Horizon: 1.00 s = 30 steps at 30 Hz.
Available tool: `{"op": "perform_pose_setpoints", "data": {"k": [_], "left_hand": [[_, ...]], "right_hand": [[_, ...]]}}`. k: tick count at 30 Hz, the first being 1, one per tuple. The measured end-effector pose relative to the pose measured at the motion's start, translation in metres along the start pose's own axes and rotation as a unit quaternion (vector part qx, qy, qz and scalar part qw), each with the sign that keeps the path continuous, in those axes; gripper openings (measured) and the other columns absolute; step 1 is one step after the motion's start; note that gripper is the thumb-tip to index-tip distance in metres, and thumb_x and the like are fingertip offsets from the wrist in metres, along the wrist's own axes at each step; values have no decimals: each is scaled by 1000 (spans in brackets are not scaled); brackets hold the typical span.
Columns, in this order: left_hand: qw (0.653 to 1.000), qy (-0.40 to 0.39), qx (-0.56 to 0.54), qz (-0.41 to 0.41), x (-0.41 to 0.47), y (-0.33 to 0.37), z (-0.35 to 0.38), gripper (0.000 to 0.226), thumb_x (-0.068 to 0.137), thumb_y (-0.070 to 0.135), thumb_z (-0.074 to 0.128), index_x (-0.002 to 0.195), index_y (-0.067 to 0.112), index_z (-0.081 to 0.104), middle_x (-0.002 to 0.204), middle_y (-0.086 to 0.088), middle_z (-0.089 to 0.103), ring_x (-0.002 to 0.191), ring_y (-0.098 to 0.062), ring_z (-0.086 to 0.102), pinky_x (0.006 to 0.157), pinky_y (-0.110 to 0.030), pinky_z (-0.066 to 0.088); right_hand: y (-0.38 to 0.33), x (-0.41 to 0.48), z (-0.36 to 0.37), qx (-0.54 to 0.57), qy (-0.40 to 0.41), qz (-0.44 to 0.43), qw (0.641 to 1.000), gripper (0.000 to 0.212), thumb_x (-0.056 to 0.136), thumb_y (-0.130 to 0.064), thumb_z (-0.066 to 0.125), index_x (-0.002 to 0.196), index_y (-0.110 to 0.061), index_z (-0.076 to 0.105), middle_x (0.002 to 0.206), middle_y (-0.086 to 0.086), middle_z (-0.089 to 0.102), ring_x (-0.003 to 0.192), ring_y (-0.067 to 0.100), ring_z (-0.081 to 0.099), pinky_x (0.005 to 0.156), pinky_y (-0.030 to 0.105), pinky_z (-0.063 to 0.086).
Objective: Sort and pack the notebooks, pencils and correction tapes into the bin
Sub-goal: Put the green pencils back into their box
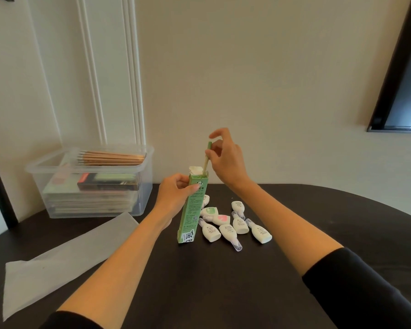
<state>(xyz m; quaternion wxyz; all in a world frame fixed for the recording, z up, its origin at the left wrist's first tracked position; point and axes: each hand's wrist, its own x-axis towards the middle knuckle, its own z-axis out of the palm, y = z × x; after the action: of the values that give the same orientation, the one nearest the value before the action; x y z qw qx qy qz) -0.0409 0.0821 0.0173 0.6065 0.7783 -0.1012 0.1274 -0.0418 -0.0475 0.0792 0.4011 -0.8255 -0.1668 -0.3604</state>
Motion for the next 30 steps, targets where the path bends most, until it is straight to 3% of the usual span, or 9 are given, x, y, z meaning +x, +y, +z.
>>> {"op": "perform_pose_setpoints", "data": {"k": [6,9,12,16,19,21,24,27,30], "left_hand": [[999,9,-35,-8,-1,-4,-5,11,83,17,67,81,21,57,83,2,66,81,-12,64,71,-28,51],[998,15,-54,-12,-1,-7,-9,10,84,17,65,82,23,57,87,0,67,85,-15,64,72,-28,49],[997,15,-70,-3,-3,-9,-11,6,87,19,62,85,23,57,88,2,67,88,-16,64,69,-24,48],[994,-9,-113,2,-8,-7,-6,27,96,41,36,91,29,60,97,1,66,95,-11,61,84,-30,48],[990,-21,-133,-31,-7,-3,-4,38,99,41,26,92,31,62,103,-5,66,100,-17,60,91,-36,44],[986,-25,-149,-63,-6,-1,-5,36,98,37,30,88,25,62,97,-7,65,98,-22,59,92,-39,43],[983,-46,-161,-79,-6,-2,-4,35,98,38,33,87,23,62,92,-3,65,94,-19,59,86,-35,44],[983,-46,-161,-77,-6,-6,-3,40,98,44,29,88,26,64,95,-2,65,95,-17,60,87,-35,43],[982,-51,-162,-80,-3,-9,-1,46,98,47,21,90,30,63,99,1,65,96,-11,59,86,-32,40]], "right_hand": [[12,-19,10,-5,-94,39,995,8,87,-7,57,91,0,61,94,12,66,89,25,60,84,42,48],[17,-27,11,8,-134,45,990,22,90,-7,49,99,-4,69,111,11,61,107,22,52,94,40,41],[20,-32,11,-13,-168,27,985,28,89,-5,45,106,-6,67,117,9,59,110,21,48,95,37,40],[14,-33,14,4,-182,29,983,27,89,-7,45,106,-7,66,113,8,63,104,20,54,91,35,43],[12,-34,16,99,-166,107,975,28,90,-2,41,100,-6,66,103,9,66,93,24,59,78,34,50],[14,-35,16,266,-122,205,934,29,91,2,38,101,-9,63,95,4,65,88,19,60,64,23,52],[20,-34,19,418,-48,314,851,34,94,1,40,122,-15,48,90,5,64,83,13,60,63,22,47],[18,-35,27,434,-76,355,824,33,96,-7,42,128,-6,43,85,1,62,77,9,59,63,22,45],[15,-39,31,398,-143,333,843,23,98,-16,41,101,-6,62,73,-3,63,57,0,58,52,16,44]]}}
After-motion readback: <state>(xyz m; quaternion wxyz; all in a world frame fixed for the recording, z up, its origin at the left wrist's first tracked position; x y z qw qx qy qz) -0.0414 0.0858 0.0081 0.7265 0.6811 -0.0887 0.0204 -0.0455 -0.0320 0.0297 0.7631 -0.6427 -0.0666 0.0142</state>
